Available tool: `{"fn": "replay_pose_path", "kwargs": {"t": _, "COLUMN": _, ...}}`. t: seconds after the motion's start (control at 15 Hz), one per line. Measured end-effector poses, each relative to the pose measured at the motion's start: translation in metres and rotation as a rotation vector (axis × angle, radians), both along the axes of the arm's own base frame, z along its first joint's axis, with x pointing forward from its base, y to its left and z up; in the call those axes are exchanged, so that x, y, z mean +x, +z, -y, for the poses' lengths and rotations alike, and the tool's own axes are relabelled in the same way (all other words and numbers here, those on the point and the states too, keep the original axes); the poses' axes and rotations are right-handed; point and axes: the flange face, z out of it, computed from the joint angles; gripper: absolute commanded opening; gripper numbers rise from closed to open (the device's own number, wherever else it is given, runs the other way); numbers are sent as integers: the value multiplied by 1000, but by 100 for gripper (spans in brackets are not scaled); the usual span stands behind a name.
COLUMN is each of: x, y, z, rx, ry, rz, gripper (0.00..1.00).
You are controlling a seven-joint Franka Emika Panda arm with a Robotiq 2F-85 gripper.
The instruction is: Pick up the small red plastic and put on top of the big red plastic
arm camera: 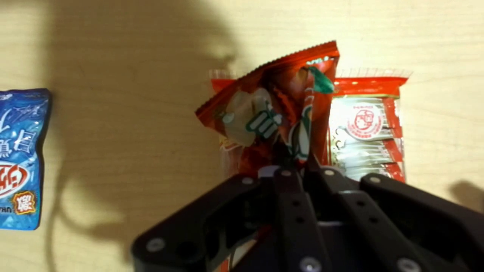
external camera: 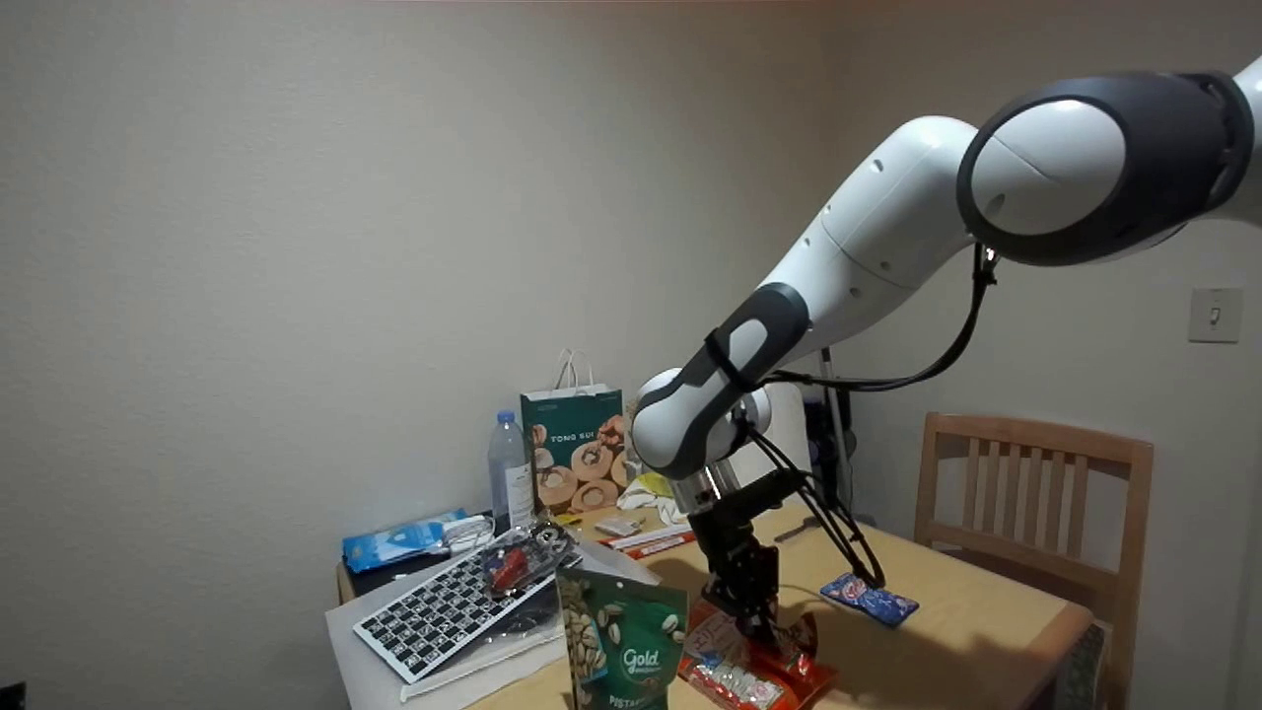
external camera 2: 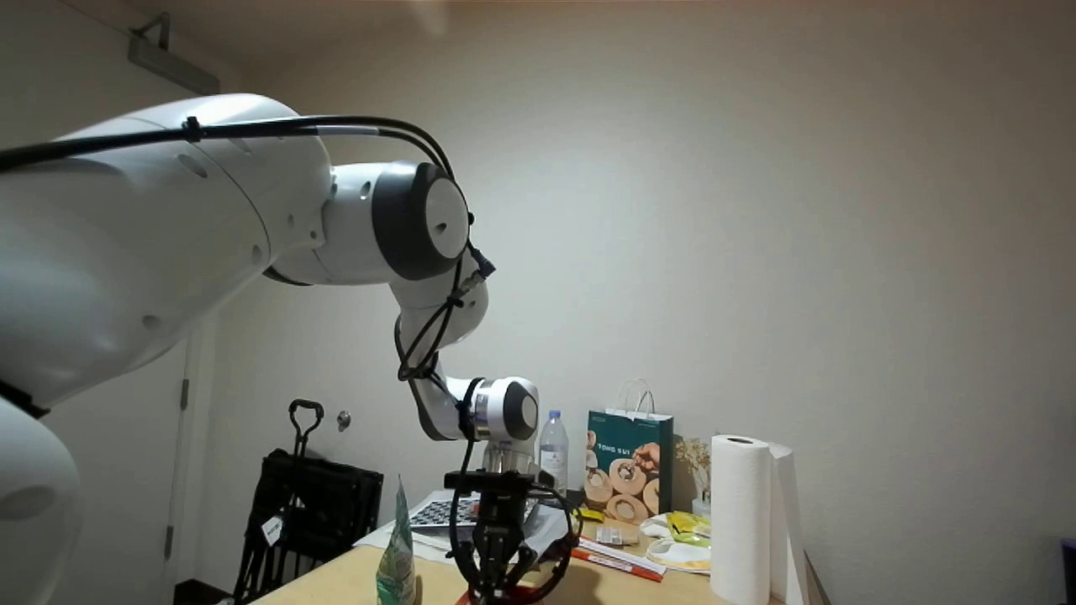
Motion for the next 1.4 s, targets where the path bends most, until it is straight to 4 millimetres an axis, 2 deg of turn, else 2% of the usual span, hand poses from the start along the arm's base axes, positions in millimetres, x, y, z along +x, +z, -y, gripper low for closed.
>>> {"fn": "replay_pose_path", "kwargs": {"t": 0.13, "x": 0, "y": 17, "z": -4, "rx": -22, "ry": -28, "rz": 47, "gripper": 2}}
{"fn": "replay_pose_path", "kwargs": {"t": 0.27, "x": -7, "y": 41, "z": -9, "rx": -61, "ry": -61, "rz": 120, "gripper": 2}}
{"fn": "replay_pose_path", "kwargs": {"t": 0.47, "x": -26, "y": 78, "z": -20, "rx": -127, "ry": -108, "rz": 187, "gripper": 2}}
{"fn": "replay_pose_path", "kwargs": {"t": 0.67, "x": -42, "y": 99, "z": -33, "rx": -161, "ry": -112, "rz": 205, "gripper": 2}}
{"fn": "replay_pose_path", "kwargs": {"t": 0.8, "x": -46, "y": 99, "z": -39, "rx": -169, "ry": -84, "rz": 201, "gripper": 2}}
{"fn": "replay_pose_path", "kwargs": {"t": 1.0, "x": -45, "y": 88, "z": -41, "rx": -179, "ry": -23, "rz": 190, "gripper": 2}}
{"fn": "replay_pose_path", "kwargs": {"t": 1.4, "x": -26, "y": 55, "z": -31, "rx": -128, "ry": 108, "rz": 171, "gripper": 2}}
